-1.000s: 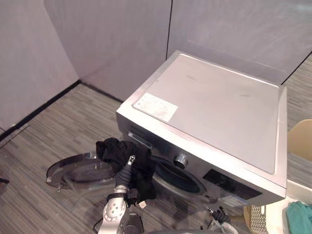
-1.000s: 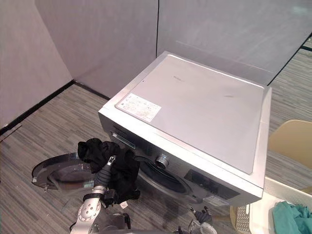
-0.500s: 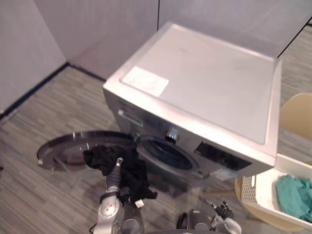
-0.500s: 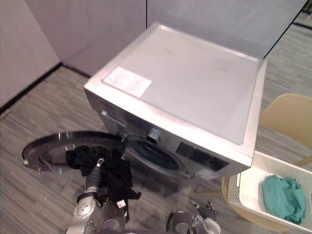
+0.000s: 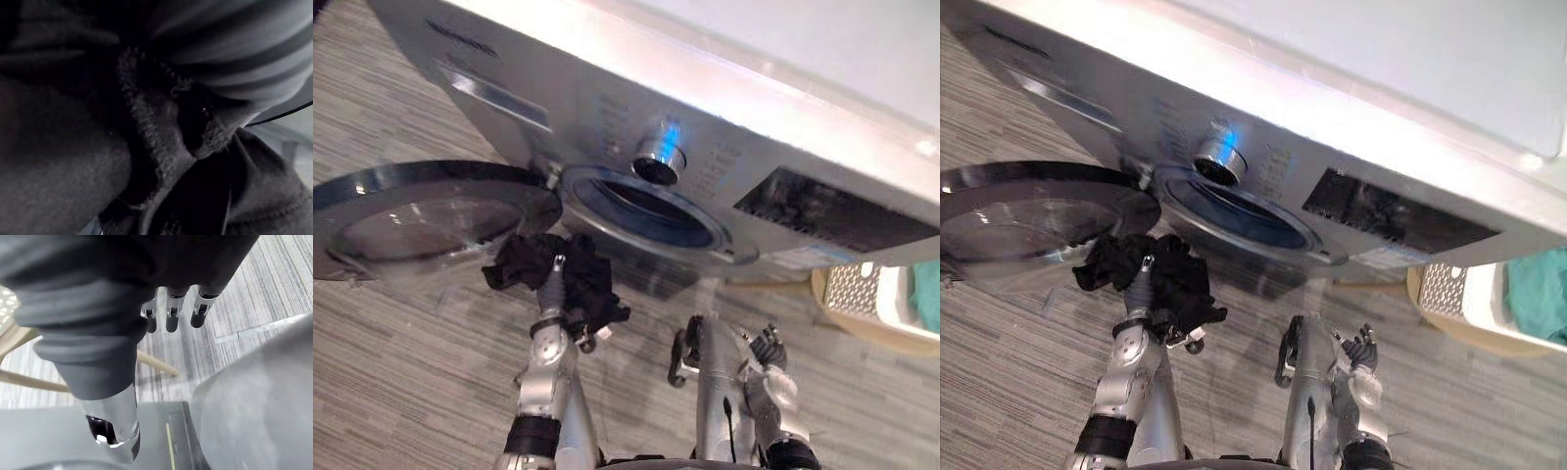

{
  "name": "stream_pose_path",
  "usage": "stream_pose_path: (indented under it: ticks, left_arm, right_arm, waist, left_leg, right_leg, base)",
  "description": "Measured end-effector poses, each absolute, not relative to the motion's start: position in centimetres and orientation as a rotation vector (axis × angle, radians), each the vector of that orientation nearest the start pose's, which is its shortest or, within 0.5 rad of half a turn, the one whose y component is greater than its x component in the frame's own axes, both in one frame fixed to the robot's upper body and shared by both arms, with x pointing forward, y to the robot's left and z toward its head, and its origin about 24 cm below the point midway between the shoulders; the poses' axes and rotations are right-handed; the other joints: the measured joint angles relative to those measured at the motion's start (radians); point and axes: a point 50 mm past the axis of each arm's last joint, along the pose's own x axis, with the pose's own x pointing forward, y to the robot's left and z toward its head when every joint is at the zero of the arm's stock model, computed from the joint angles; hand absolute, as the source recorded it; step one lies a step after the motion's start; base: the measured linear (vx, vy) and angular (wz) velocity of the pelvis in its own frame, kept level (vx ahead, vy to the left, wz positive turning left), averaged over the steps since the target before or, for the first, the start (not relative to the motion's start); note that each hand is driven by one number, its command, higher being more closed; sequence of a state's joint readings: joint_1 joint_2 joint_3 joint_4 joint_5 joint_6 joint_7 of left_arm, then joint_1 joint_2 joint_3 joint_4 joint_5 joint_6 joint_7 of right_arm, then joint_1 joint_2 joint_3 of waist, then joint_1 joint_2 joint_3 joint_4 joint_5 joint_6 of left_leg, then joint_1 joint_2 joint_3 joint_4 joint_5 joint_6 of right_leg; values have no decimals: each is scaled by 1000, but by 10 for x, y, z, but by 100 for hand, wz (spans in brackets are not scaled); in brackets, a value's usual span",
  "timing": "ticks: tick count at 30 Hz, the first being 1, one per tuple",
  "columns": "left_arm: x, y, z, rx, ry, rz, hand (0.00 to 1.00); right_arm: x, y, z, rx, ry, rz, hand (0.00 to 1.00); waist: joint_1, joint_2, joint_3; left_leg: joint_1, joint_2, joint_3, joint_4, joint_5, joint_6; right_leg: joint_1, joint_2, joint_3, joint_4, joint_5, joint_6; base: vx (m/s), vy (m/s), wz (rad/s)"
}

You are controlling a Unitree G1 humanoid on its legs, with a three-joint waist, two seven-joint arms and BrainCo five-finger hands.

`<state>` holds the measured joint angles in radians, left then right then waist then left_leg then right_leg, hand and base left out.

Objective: Pick up the laundry basket with both hands and put the clothes into the washing machine.

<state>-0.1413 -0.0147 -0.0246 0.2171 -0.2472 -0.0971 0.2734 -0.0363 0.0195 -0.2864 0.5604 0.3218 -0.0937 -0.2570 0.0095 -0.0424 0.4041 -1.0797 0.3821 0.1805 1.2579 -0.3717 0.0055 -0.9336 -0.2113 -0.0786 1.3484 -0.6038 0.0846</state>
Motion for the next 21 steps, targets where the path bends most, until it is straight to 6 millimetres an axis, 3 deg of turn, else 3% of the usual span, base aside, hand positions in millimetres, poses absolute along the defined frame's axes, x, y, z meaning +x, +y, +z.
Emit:
stream_pose_path:
  ticks: [6,10,11,14,15,16,17,21]
  left_arm:
    - [317,113,87,-229,-138,95,100]
    - [336,85,143,-199,-303,-33,100]
    - [342,74,170,-191,-379,-78,100]
    - [346,61,212,-166,-502,-128,100]
    - [348,58,240,-146,-585,-147,100]
    - [349,57,251,-136,-619,-152,100]
    - [352,57,279,-103,-690,-150,0]
    - [355,66,333,-29,-818,-108,0]
  right_arm:
    - [217,-226,-55,377,329,-663,0]
    - [217,-228,-52,374,306,-673,0]
    - [215,-228,-54,374,315,-676,0]
    - [215,-228,-54,373,314,-669,0]
    - [217,-227,-52,373,301,-654,0]
    - [217,-226,-51,374,298,-651,0]
    - [218,-225,-50,375,291,-643,0]
    - [220,-222,-45,399,252,-625,0]
  waist:
    - [-28,-1,1]
    - [-53,-1,2]
    - [-59,-1,2]
    - [-69,-1,2]
    - [-79,-1,1]
    - [-81,-1,1]
    - [-84,-2,1]
    - [-107,-4,0]
  left_leg:
    - [-225,24,-18,139,-23,17]
    - [-320,37,-39,214,-34,32]
    - [-344,38,-42,226,-34,32]
    - [-365,39,-45,245,-34,33]
    - [-373,41,-46,249,-34,34]
    - [-377,42,-47,249,-34,34]
    - [-385,55,-50,254,-34,34]
    - [-415,58,-56,256,-32,37]
  right_leg:
    - [-234,9,45,144,-14,5]
    - [-321,18,61,215,-23,10]
    - [-347,19,64,230,-23,9]
    - [-370,21,70,251,-23,9]
    - [-379,23,72,256,-24,8]
    - [-383,26,73,256,-23,8]
    - [-390,37,72,256,-22,6]
    - [-418,43,68,254,-14,-1]
  base:
    - [-70,-29,-13]
    - [-23,-42,-10]
    - [-15,-48,-2]
    - [-16,-60,-2]
    - [-15,-58,-6]
    - [-18,-77,-14]
    - [-9,-54,-14]
    - [14,-59,-9]
